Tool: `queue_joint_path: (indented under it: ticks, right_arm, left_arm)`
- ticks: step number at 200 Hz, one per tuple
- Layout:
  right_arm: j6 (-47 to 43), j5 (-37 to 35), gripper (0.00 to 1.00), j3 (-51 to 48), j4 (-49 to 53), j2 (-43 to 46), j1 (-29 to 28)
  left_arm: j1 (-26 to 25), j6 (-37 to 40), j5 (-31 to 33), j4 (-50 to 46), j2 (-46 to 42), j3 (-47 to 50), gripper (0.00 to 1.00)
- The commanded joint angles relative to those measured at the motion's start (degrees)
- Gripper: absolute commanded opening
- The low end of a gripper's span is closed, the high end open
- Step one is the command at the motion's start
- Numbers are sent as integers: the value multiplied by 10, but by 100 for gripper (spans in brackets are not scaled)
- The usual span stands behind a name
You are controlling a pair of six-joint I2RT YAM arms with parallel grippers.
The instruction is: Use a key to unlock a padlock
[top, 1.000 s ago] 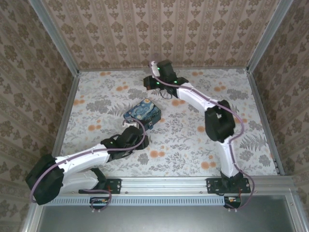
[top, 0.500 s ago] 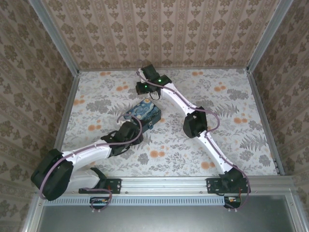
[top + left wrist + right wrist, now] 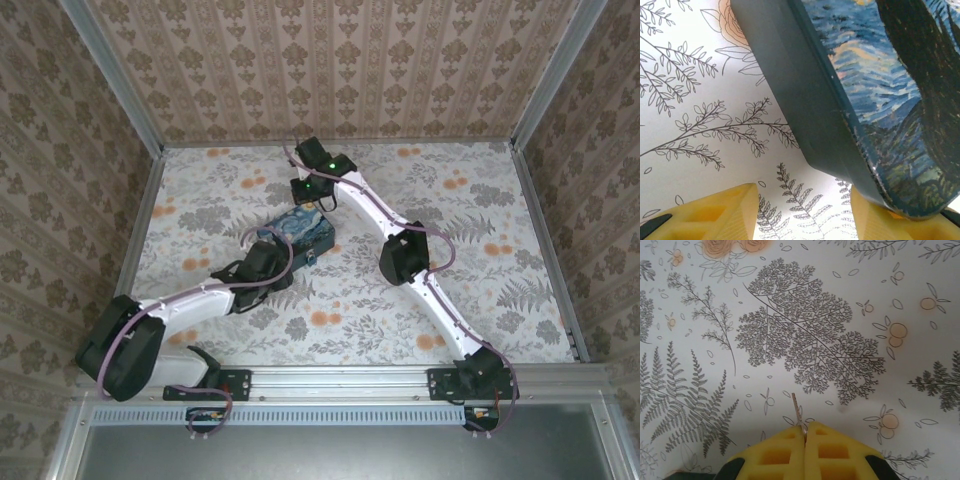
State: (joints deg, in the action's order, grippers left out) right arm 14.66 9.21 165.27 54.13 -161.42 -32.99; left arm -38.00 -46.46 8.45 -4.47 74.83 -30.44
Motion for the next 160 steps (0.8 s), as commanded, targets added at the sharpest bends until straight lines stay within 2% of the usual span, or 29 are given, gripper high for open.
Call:
queue_joint_path:
  ticks: [1,28,72,107,125,160]
  right_arm:
    - [-22,-25,0,-23,59,28,1]
    - [-35,-37,0,-104,33,78,6]
    - [-37,-31,0,-361,-109,224,23]
    - [-32,-50,0,-421,-134,270,37]
    - [-28,-65,0,-439,-138,295,47]
    - [-27,-94,0,-516,-173,371,53]
  left_arm:
    - [15,20,5,4,11,-26,54]
    - [30,28,8,3,11,-31,55]
    - [47,41,3,8,14,-36,56]
    - [22,48,-5,9,-4,-38,58]
    - [-3,50,0,16,-40,-17,62]
    - [-25,60,-28,70,-118,50,70]
